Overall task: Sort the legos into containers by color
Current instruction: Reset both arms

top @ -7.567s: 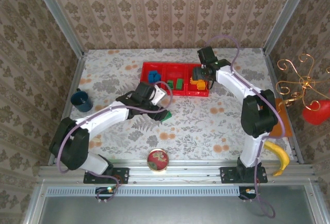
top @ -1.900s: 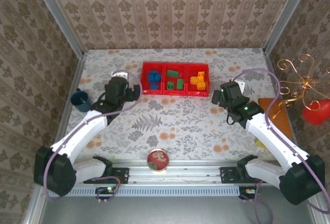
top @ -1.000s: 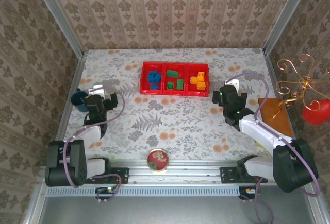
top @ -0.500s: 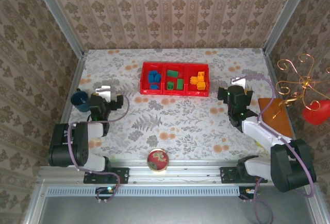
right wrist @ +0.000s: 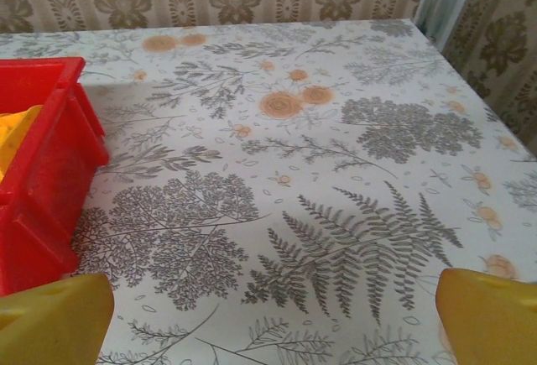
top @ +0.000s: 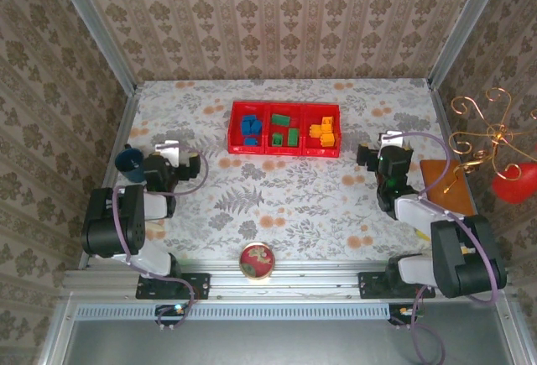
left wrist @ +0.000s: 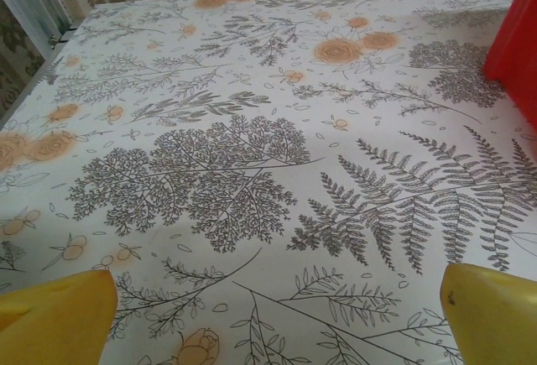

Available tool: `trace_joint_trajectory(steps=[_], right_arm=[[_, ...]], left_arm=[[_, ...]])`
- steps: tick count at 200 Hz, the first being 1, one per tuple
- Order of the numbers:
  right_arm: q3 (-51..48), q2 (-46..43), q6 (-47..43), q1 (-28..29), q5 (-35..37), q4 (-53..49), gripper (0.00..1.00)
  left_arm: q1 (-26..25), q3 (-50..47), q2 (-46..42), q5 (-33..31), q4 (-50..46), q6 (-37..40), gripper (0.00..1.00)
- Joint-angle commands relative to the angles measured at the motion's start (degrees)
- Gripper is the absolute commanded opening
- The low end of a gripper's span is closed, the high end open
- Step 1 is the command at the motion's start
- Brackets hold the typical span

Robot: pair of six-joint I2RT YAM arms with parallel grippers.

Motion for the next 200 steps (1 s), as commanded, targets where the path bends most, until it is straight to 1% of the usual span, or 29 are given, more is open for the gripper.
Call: trace_joint_trajectory(steps=[1, 30, 37, 81, 115, 130, 147, 170, 200], right_arm=[[-1.1, 2.4, -1.3, -0.5, -3.5, 7.0, 1.0], [-1.3, 4.6, -1.8, -1.2, -5.1, 10.4, 1.0], [-1.3, 6.9, -1.8, -1.5, -5.7, 11.5, 1.0], [-1.1, 12.6, -1.8, -2.3, -8.2, 15.9, 1.0], [-1.8, 12.6, -1.2, -3.7, -11.0, 17.0, 1.0], [-0.8, 12.8, -1.7, -4.1, -13.8, 15.3, 1.0], [-0.6, 12.8, -2.2, -4.5, -16.4, 15.1, 1.0], [-1.0, 12.8, -2.6, -5.7, -21.6, 15.7, 1.0], [-0.9, 12.8, -2.7, -5.7, -21.1, 15.8, 1.0]], left_arm=[[-0.5, 1.4, -0.2, -1.9, 0.5, -1.1, 1.0], [-0.8, 1.5, -0.3, -2.7, 0.3, -1.0, 1.0], [-0.8, 1.5, -0.2, -2.7, 0.3, -1.0, 1.0], [-0.8, 1.4, -0.2, -2.7, 0.3, -1.0, 1.0], [-0.8, 1.5, -0.2, -2.7, 0.3, -1.1, 1.0], [-0.8, 1.5, -0.3, -2.7, 0.3, -1.0, 1.0], [-0.8, 1.5, -0.2, -2.6, 0.3, -1.1, 1.0], [-0.8, 1.4, -0.3, -2.7, 0.4, -1.0, 1.0], [-0.8, 1.4, -0.3, -2.7, 0.4, -1.0, 1.0]])
